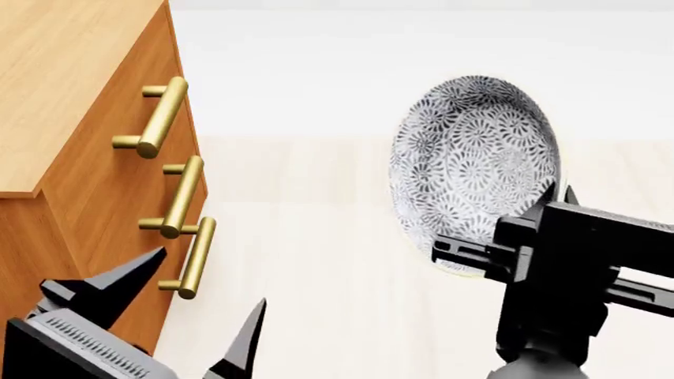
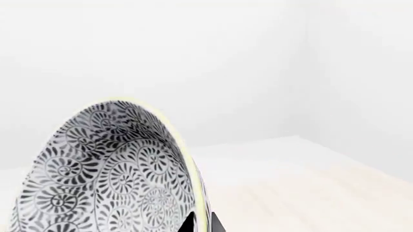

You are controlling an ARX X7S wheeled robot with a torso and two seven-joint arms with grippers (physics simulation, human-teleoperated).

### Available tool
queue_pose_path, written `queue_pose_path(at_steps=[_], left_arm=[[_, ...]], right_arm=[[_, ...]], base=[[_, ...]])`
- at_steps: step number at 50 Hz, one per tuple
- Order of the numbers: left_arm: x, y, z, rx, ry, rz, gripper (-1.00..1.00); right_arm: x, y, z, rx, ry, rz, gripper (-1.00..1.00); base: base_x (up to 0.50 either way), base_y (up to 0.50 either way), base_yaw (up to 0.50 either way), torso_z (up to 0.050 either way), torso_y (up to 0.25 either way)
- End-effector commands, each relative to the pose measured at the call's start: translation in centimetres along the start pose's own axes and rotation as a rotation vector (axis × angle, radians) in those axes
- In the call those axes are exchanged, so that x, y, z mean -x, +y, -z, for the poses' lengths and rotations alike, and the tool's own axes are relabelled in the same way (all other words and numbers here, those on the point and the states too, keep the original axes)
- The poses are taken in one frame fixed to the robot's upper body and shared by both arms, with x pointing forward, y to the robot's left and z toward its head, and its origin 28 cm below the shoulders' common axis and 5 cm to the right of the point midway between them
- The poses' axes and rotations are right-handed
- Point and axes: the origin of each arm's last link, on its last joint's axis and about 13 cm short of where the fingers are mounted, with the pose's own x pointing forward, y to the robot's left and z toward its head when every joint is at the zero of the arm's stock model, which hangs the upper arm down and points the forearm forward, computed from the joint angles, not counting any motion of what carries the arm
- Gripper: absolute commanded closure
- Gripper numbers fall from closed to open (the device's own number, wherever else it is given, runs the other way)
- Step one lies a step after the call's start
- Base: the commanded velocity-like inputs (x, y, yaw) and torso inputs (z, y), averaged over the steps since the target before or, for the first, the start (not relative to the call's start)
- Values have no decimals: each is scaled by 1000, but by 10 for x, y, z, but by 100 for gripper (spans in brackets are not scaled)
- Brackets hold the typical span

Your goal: Put the bowl on top of the cabinet.

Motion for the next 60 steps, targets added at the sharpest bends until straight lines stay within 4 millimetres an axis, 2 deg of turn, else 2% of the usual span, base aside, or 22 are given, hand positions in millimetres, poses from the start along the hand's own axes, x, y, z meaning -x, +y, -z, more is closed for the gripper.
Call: queue_pose_path(at_steps=[1, 5, 10, 23, 34, 47, 55, 60], left_arm=[[-5, -1, -8, 45, 48, 63, -100], [-5, -1, -11, 57, 89, 106, -100], [-9, -1, -11, 56, 123, 127, -100], [-14, -2, -25, 48, 147, 163, -100], [-14, -2, -26, 48, 147, 163, -100], [-16, -6, -37, -35, 109, 127, -100], [-19, -15, -48, -80, 89, 144, -100], [-28, -13, -54, -83, 87, 135, -100]], right_arm=[[0, -1, -13, 29, -69, -175, 100], [5, 2, -12, 74, -71, -303, 100], [10, 7, -11, 128, -83, -354, 100], [12, 7, -11, 134, -91, -372, 100], [12, 7, -11, 134, -91, -372, 100], [16, 0, -3, 144, -83, -359, 100], [17, 1, -1, 157, -83, -366, 100], [19, 0, -3, 163, -86, -370, 100]], base=[[0, 0, 0, 0, 0], [0, 0, 0, 0, 0], [0, 0, 0, 0, 0], [0, 0, 0, 0, 1], [0, 0, 0, 0, 0], [0, 0, 0, 0, 1], [0, 0, 0, 0, 0], [0, 0, 0, 0, 0]])
